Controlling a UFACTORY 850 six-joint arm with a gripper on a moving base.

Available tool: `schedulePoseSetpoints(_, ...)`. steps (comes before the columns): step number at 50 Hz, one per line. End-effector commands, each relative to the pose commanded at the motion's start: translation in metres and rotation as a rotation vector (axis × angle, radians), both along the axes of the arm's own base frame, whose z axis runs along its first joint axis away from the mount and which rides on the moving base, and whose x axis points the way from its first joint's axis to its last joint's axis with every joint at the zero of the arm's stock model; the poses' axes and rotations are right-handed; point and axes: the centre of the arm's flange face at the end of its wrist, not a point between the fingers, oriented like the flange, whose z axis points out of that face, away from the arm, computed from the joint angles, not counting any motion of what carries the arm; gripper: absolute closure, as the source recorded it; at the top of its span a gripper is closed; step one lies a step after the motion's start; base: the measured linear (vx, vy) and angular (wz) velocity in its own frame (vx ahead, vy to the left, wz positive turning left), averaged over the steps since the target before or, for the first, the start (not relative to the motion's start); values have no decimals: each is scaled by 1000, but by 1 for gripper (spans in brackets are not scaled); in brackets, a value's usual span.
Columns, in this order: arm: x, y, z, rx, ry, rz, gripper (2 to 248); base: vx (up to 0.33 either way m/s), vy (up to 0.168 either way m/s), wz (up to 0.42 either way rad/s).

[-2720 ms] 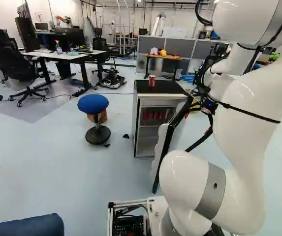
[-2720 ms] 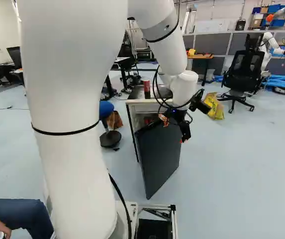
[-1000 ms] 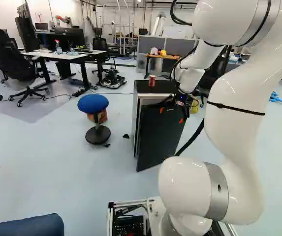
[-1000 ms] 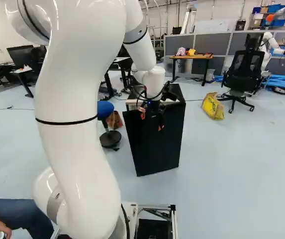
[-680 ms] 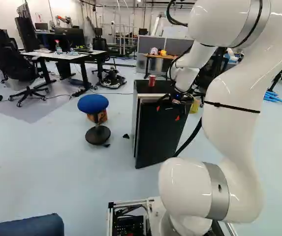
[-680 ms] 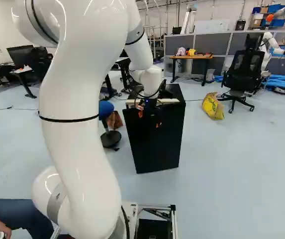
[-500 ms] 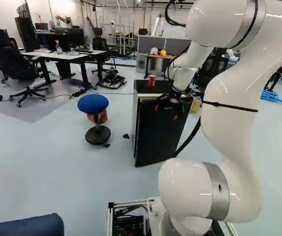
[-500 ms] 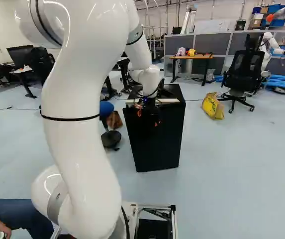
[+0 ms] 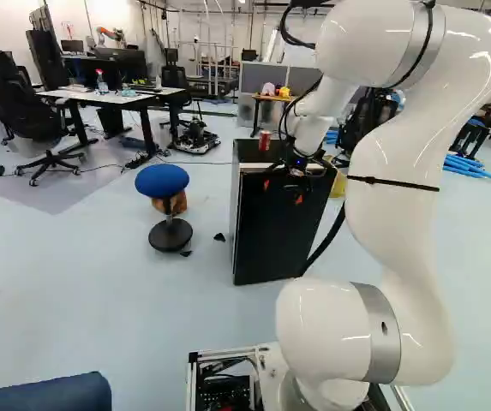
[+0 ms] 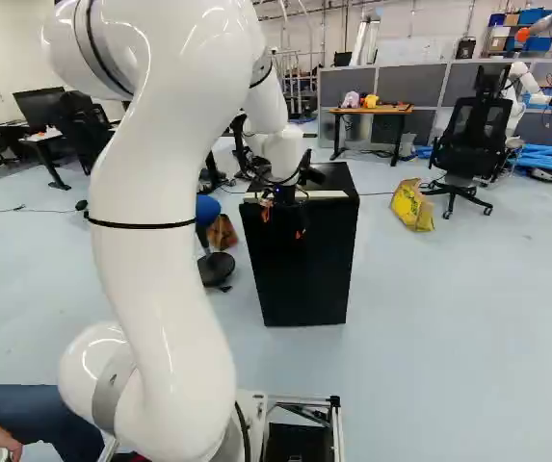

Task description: Grab a drink from the fridge

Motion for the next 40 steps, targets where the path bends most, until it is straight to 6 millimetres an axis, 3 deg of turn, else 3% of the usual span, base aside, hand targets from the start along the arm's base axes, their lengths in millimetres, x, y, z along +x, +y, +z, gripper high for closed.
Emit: schedulePoseSetpoints(40,19,18,0,-3,-13,38,3,0,0,0)
